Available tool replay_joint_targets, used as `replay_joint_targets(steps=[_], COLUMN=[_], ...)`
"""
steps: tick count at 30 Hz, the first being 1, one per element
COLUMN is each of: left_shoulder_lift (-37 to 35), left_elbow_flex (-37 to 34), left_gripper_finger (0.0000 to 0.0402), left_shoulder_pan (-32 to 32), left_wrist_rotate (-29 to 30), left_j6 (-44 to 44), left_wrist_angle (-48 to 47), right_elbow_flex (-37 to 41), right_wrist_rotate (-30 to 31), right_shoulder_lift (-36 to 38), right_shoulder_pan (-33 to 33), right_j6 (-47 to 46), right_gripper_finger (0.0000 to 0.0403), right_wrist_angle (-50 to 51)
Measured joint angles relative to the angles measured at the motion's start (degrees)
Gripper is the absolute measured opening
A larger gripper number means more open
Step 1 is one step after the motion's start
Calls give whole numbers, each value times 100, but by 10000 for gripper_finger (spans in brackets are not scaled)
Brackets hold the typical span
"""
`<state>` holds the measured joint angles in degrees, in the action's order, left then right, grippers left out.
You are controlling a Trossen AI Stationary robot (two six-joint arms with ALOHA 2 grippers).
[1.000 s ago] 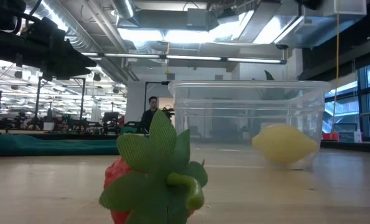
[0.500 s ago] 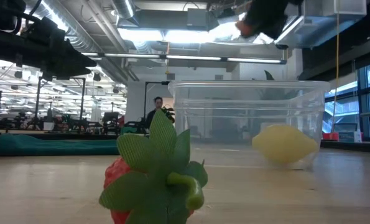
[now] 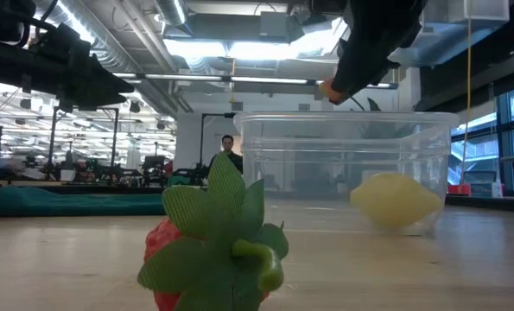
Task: Pick and placing Produce into tupperware
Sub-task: Put the strawberry into the transparent bin, then put the blueberry into the transparent bin
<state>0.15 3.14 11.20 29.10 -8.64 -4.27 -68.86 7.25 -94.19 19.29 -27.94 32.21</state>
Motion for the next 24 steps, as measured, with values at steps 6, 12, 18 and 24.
replay_joint_targets(steps=[6, 12, 18, 24], left_shoulder_lift=[0, 0, 0, 0], left_elbow_flex=[0, 0, 0, 0], left_gripper_finger=[250, 250, 250, 250], left_shoulder_pan=[2, 2, 1, 2], left_wrist_rotate=[-2, -1, -2, -2], left_j6=[0, 0, 2, 2], left_wrist_angle=[0, -2, -2, -2], right_elbow_flex=[0, 0, 2, 2], right_wrist_rotate=[0, 2, -284, -1848], right_shoulder_lift=[0, 0, 97, 257], right_shoulder_pan=[-2, -2, -2, 86], right_j6=[-154, -156, -189, -1080], right_gripper_finger=[142, 153, 154, 161], right_wrist_angle=[24, 38, 32, 92])
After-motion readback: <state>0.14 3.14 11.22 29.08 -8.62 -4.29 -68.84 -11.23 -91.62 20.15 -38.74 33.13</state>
